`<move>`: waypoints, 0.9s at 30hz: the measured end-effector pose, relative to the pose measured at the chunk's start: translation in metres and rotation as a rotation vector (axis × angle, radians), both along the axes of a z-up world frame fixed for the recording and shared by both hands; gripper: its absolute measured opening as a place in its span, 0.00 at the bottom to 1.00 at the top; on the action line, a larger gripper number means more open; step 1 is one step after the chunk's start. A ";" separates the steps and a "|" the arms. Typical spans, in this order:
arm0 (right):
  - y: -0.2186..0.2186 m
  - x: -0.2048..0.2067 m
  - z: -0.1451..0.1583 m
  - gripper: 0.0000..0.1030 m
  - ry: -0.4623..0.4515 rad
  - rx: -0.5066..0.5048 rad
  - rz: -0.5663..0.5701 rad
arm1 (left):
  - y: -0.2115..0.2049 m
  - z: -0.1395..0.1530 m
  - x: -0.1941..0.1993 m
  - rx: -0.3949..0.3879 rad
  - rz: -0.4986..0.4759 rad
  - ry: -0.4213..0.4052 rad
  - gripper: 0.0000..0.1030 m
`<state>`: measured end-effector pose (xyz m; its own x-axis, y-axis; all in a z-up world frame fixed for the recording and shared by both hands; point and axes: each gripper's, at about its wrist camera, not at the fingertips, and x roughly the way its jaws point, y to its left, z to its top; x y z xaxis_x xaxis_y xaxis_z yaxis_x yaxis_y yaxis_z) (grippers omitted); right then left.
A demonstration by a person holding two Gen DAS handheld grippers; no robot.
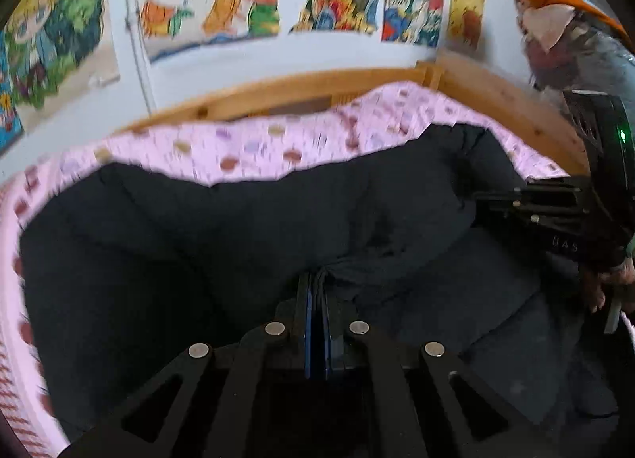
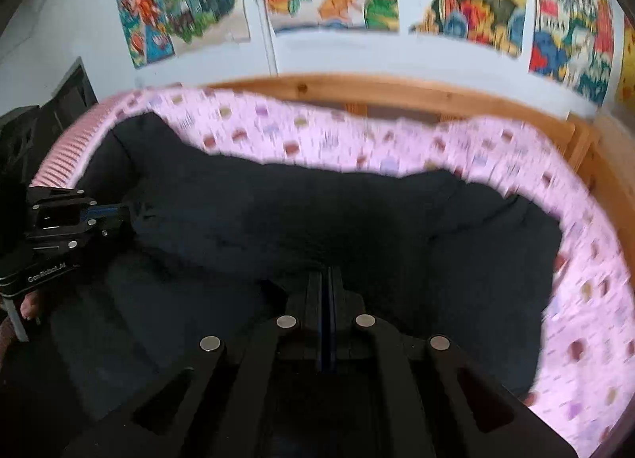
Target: Fold large clothes
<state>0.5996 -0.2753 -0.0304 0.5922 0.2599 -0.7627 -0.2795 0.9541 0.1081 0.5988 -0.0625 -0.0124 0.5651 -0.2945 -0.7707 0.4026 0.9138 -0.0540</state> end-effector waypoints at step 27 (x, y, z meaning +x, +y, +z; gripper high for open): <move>-0.025 0.074 0.026 0.23 -0.133 -0.047 -0.252 | 0.078 0.031 0.068 -0.096 0.481 -0.090 0.50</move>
